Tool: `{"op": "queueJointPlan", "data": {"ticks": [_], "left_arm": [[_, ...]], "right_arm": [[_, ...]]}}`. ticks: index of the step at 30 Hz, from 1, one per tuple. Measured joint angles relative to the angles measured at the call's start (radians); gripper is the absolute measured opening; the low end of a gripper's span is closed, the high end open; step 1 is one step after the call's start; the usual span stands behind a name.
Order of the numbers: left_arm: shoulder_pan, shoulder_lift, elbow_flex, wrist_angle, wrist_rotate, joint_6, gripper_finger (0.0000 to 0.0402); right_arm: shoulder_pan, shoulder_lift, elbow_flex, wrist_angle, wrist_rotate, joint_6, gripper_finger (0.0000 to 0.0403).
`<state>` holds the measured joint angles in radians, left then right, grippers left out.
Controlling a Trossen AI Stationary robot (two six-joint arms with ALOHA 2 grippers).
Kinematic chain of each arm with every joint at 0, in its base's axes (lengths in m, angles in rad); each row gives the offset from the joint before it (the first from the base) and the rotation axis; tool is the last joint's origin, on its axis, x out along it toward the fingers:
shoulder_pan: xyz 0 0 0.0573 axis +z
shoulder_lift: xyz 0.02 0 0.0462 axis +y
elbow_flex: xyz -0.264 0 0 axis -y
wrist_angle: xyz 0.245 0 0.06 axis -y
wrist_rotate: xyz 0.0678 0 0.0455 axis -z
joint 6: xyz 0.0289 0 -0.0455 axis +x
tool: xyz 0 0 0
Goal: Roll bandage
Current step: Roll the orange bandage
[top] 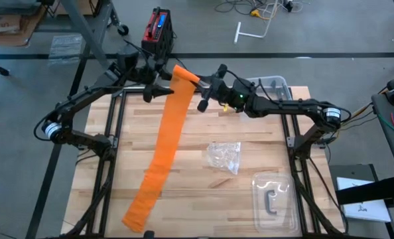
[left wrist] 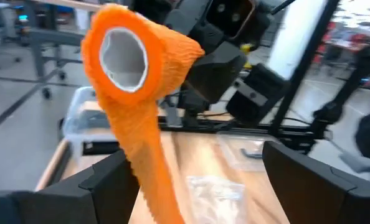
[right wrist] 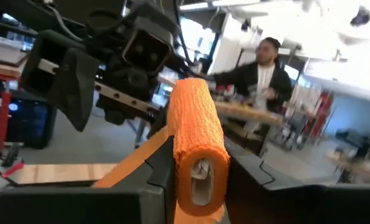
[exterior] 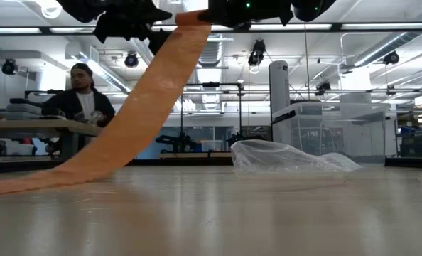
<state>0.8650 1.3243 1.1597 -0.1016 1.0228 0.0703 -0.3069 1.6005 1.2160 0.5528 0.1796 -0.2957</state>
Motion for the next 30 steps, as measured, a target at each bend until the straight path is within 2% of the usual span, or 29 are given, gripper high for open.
{"op": "queueJointPlan", "data": {"ticks": [4,8,14,17,21,30], "left_arm": [[0.004,0.0,-0.012,-0.007,-0.021,-0.025,0.0312],[0.02,-0.009,-0.012,-0.027,-0.03,-0.05,0.0319],[0.088,-0.037,-0.01,-0.021,-0.022,-0.06,0.0332],[0.089,-0.03,-0.01,-0.008,0.014,-0.096,0.0337],[0.06,-0.002,-0.01,0.016,0.009,-0.109,0.0338],[0.042,0.037,-0.01,0.173,-0.012,-0.204,0.0327]], "right_arm": [[-0.019,0.0,-0.033,0.008,-0.02,-0.009,0.0095],[-0.013,-0.001,-0.092,0.105,-0.109,-0.068,0.0087],[0.0,-0.006,-0.168,0.266,-0.098,-0.185,0.0079],[0.006,0.001,-0.186,0.294,-0.063,-0.264,0.008],[0.008,0.005,-0.207,0.305,-0.045,-0.355,0.0081],[0.013,0.005,-0.226,0.311,-0.04,-0.381,0.008]]}}
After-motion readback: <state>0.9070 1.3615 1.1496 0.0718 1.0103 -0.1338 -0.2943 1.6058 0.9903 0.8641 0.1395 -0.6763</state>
